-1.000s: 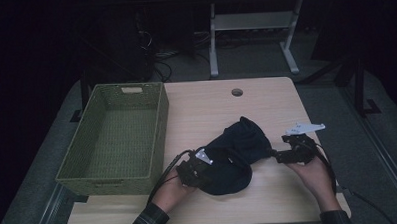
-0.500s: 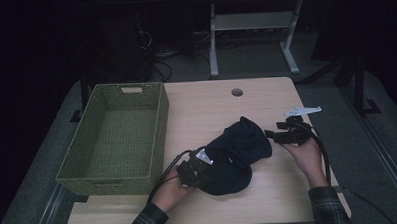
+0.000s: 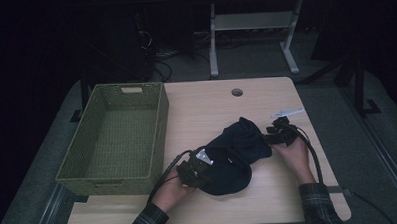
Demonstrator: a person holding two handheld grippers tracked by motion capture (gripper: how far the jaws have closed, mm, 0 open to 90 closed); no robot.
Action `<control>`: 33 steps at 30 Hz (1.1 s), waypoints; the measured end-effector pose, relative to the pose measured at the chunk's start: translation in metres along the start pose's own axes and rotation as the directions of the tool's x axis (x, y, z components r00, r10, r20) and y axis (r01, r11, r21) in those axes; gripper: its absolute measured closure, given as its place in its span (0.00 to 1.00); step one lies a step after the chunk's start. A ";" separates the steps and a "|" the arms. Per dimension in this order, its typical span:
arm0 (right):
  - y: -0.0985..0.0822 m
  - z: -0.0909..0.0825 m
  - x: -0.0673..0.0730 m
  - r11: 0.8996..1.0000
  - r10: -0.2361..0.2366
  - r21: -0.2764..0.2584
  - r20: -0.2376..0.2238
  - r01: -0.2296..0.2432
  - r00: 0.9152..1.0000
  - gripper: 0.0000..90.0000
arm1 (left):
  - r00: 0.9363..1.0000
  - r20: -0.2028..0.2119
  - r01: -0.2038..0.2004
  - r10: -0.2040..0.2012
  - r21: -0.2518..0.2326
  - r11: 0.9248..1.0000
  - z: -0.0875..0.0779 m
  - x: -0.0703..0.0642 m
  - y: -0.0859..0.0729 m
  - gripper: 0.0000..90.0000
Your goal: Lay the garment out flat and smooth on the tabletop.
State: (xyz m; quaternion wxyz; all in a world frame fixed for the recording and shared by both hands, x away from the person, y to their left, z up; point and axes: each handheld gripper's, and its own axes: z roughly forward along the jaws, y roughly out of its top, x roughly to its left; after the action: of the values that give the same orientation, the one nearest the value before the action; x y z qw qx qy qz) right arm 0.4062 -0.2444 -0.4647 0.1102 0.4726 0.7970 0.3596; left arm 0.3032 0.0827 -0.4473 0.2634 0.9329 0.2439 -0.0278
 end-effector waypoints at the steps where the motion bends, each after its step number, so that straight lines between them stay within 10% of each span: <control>1: -0.001 0.003 0.001 1.000 -0.003 0.010 0.001 0.003 1.000 0.44 | 1.000 0.001 0.000 0.000 0.000 1.000 0.000 0.000 0.000 1.00; 14: -0.004 0.005 0.006 1.000 -0.009 0.014 -0.029 0.009 1.000 0.78 | 1.000 -0.001 0.002 -0.002 0.001 1.000 0.000 0.000 0.000 1.00; 33: 0.032 -0.040 0.012 0.996 -0.089 -0.008 0.074 0.090 0.993 0.83 | 1.000 -0.005 0.009 -0.009 -0.007 1.000 0.000 -0.001 0.000 1.00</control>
State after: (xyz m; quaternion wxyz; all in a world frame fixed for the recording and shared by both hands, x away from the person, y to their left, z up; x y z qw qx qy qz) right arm 0.4008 -0.2439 -0.4124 0.1580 0.4487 0.8107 0.3413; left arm 0.3025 0.0818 -0.4474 0.2658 0.9310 0.2488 -0.0258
